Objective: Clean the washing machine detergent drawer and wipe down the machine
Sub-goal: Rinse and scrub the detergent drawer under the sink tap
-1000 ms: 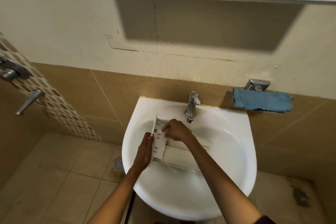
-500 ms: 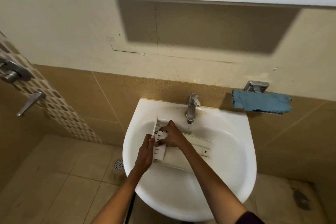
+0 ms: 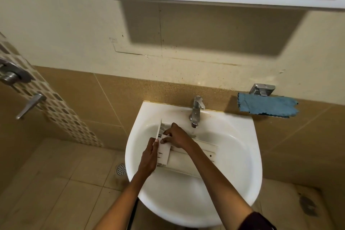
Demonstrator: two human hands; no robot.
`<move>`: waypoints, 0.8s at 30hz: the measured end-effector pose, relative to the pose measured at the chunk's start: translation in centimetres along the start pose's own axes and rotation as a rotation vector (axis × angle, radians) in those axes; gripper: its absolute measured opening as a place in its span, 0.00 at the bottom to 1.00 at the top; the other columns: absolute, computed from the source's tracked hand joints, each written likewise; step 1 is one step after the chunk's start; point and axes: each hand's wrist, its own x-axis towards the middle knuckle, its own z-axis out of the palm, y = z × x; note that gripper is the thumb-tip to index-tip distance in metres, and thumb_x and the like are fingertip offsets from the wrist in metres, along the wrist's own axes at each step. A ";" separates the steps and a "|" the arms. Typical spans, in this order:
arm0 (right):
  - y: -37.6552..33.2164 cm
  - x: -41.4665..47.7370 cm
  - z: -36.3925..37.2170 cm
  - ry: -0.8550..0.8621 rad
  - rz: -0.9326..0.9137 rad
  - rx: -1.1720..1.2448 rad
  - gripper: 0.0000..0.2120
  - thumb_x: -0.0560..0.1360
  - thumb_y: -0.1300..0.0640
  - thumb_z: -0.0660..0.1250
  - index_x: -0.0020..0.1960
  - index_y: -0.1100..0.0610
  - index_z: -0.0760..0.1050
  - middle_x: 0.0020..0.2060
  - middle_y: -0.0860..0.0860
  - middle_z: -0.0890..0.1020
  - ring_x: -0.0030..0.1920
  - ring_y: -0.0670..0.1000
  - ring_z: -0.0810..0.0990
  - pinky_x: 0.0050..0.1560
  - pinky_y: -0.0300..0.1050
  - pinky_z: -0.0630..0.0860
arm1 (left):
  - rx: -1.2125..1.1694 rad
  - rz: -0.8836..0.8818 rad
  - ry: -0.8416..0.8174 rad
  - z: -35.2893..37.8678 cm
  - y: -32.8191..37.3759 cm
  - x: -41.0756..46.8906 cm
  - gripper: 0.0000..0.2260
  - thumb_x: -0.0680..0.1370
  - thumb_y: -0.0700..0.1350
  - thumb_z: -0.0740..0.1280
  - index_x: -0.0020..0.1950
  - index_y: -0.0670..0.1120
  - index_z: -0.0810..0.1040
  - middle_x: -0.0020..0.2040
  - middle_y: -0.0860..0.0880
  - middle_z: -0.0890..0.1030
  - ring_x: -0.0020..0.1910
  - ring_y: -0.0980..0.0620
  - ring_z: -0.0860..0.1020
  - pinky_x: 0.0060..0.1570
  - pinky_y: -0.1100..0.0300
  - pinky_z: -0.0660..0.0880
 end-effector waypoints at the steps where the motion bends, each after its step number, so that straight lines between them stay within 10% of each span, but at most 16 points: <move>1: 0.0 -0.2 0.0 -0.031 -0.017 -0.054 0.31 0.67 0.50 0.75 0.67 0.57 0.71 0.63 0.56 0.66 0.61 0.57 0.72 0.59 0.46 0.70 | 0.003 -0.002 0.004 0.0 -0.1 0.0 0.13 0.82 0.51 0.50 0.51 0.46 0.70 0.40 0.48 0.77 0.38 0.53 0.76 0.36 0.70 0.69; 17: 0.3 -0.1 0.3 0.053 -0.066 -0.051 0.34 0.59 0.53 0.80 0.63 0.57 0.74 0.57 0.55 0.73 0.57 0.55 0.73 0.53 0.44 0.71 | 0.066 -0.004 0.013 0.0 0.0 0.0 0.11 0.82 0.51 0.50 0.45 0.50 0.67 0.33 0.47 0.73 0.28 0.60 0.72 0.29 0.71 0.67; 24: 1.6 -0.1 0.6 0.265 -0.044 0.464 0.06 0.72 0.66 0.69 0.48 0.65 0.82 0.37 0.57 0.81 0.34 0.44 0.77 0.34 0.30 0.69 | 0.073 0.002 0.003 0.0 0.5 -0.2 0.10 0.82 0.51 0.50 0.45 0.49 0.66 0.30 0.50 0.70 0.25 0.61 0.71 0.26 0.72 0.66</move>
